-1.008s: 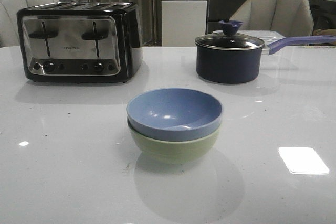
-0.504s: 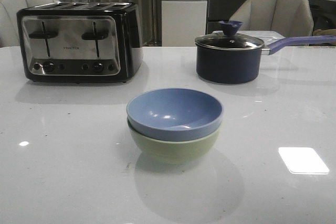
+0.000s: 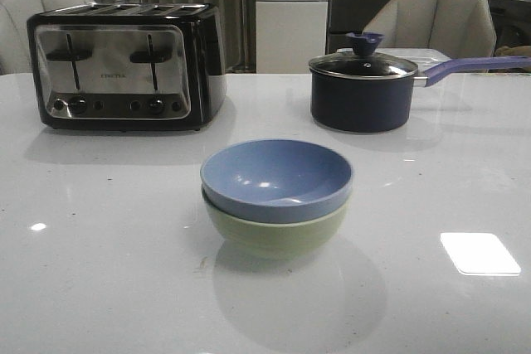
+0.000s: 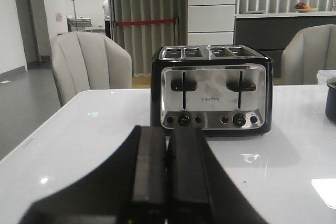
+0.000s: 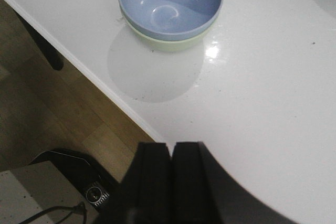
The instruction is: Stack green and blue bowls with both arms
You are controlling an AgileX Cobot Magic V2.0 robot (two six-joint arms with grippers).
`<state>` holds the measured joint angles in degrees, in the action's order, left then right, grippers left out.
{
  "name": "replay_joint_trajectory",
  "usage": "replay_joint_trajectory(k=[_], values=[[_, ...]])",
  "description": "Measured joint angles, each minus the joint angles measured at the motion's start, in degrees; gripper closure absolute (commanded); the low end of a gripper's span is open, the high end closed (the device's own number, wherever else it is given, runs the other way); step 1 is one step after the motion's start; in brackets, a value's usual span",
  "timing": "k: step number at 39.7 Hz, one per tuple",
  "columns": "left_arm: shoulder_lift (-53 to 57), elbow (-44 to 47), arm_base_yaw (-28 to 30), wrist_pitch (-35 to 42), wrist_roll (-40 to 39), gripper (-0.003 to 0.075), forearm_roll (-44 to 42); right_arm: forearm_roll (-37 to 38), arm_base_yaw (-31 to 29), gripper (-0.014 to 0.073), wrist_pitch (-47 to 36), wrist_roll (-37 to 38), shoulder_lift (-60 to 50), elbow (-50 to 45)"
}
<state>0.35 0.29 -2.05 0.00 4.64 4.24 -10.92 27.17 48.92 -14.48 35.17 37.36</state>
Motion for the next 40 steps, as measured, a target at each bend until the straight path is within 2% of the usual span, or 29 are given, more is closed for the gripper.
replay_joint_trajectory(k=[31, 35, 40], values=[[0.0, 0.0, -0.2, 0.0, 0.0, 0.0621, 0.0, 0.9, 0.0, 0.0566, -0.1, 0.0, -0.2, 0.0], [0.0, 0.0, -0.2, 0.0, 0.0, 0.0621, 0.0, 2.6, -2.7, 0.0566, -2.1, 0.0, -2.2, -1.5], [0.0, 0.0, -0.2, 0.0, 0.0, 0.0621, 0.0, 3.5, -11.1, 0.0566, -9.3, 0.0, -7.8, -6.9]])
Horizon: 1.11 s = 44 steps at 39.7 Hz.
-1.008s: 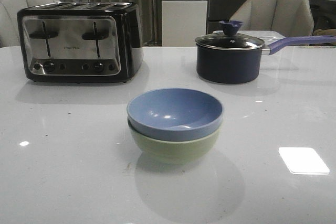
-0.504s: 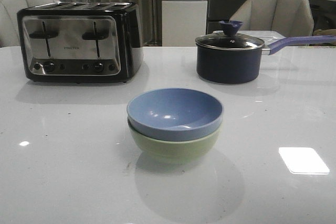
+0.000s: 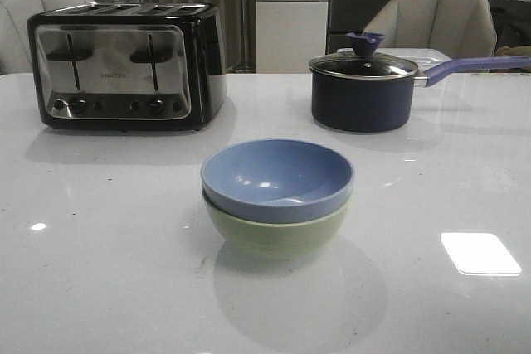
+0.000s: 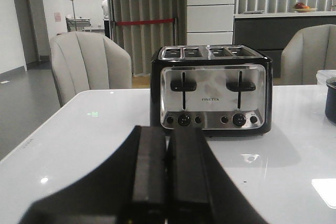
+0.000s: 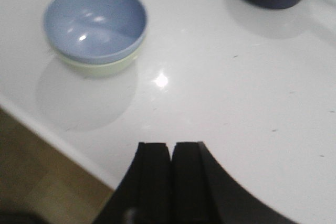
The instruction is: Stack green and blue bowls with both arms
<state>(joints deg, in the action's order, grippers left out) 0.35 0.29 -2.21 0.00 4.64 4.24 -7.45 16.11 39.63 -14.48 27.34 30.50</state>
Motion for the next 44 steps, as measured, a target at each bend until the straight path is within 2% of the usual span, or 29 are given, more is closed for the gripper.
replay_joint_trajectory(k=[7, 13, 24, 44], values=[[0.0, 0.0, 0.0, 0.0, 0.0, 0.0621, 0.0, 0.2, -11.5, 0.0566, -11.7, 0.0, -10.5, -10.6], [0.0, 0.0, 0.0, 0.0, 0.0, 0.0621, 0.0, 0.2, -16.8, 0.0566, -19.5, 0.0, -19.7, -19.5], [0.0, 0.0, 0.0, 0.0, 0.0, 0.0621, 0.0, -1.1, -17.6, 0.0566, -32.5, 0.0, -27.7, -31.8], [0.0, 0.0, 0.0, 0.0, 0.0, 0.0621, 0.0, -1.0, -17.6, 0.0566, -35.3, 0.5, -27.9, -32.2]])
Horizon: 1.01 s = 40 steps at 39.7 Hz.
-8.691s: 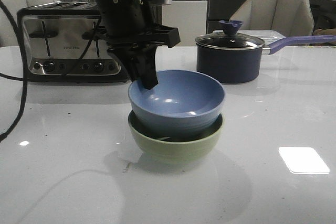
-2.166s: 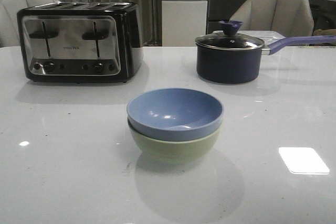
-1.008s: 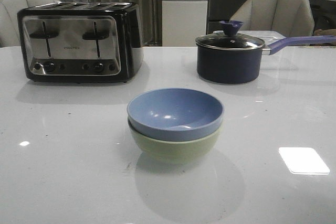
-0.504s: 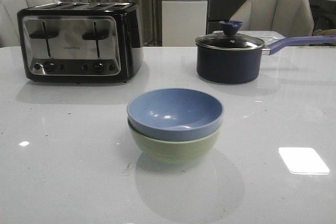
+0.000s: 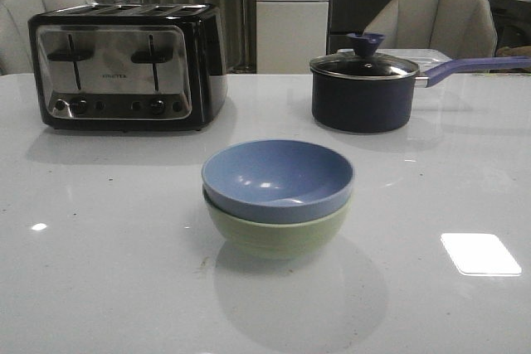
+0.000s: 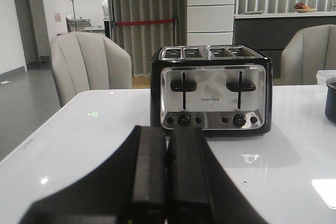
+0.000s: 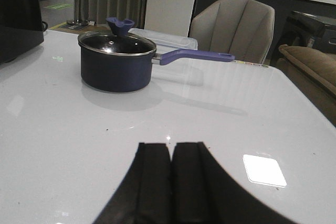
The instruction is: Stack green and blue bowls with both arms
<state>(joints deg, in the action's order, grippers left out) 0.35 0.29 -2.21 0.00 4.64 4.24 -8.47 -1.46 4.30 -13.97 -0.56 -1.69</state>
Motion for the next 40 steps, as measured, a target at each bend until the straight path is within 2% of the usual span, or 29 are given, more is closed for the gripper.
replay_joint_trajectory(k=[7, 11, 40], values=[[0.0, 0.0, 0.0, 0.0, 0.0, 0.0621, 0.0, 7.5, 0.0, 0.0566, -2.3, 12.0, 0.0, 0.0], [0.0, 0.0, 0.0, 0.0, 0.0, 0.0621, 0.0, 9.5, 0.0, 0.0566, -2.5, 14.8, 0.0, 0.0], [0.0, 0.0, 0.0, 0.0, 0.0, 0.0621, 0.0, 10.1, 0.0, 0.0566, -2.5, 15.7, 0.0, 0.0]])
